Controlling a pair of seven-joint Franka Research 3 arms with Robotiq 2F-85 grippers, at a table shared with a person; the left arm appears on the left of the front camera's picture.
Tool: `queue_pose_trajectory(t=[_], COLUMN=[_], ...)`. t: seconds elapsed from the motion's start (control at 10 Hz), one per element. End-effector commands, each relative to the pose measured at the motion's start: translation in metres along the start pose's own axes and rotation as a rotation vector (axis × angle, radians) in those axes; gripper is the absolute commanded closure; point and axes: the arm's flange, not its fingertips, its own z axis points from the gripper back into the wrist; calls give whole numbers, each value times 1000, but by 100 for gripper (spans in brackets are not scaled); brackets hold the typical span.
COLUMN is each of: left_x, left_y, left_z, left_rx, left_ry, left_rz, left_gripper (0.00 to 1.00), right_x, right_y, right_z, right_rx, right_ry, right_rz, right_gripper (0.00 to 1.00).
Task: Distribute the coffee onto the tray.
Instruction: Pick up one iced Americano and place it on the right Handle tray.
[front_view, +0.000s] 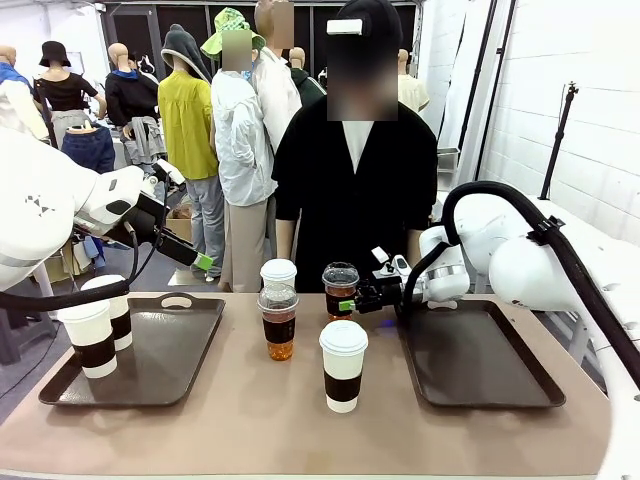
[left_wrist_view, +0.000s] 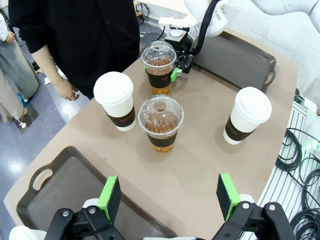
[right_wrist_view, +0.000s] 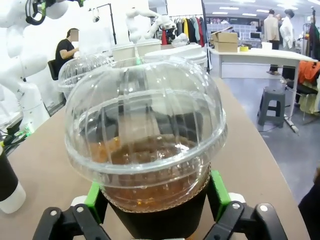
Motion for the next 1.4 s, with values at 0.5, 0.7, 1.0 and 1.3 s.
queue_pose_trajectory(t=[0.5, 0.7, 1.0, 1.3], left_x=[-1, -1, -1, -1], left_y=[1, 1, 1, 1], left_z=[1, 1, 1, 1], left_rx=[-7, -7, -7, -7], left_ry=[1, 1, 1, 1], left_rz=[4, 4, 4, 4], left_gripper=[0, 0, 0, 0], right_x=[7, 26, 64, 81], right_y=[-5, 10, 46, 78], right_z=[-2, 14, 57, 116], right_rx=[15, 21, -3, -58], right_ry=[-2, -41, -64, -51], right_rz=[-16, -20, -14, -6], right_gripper=[34, 34, 34, 34])
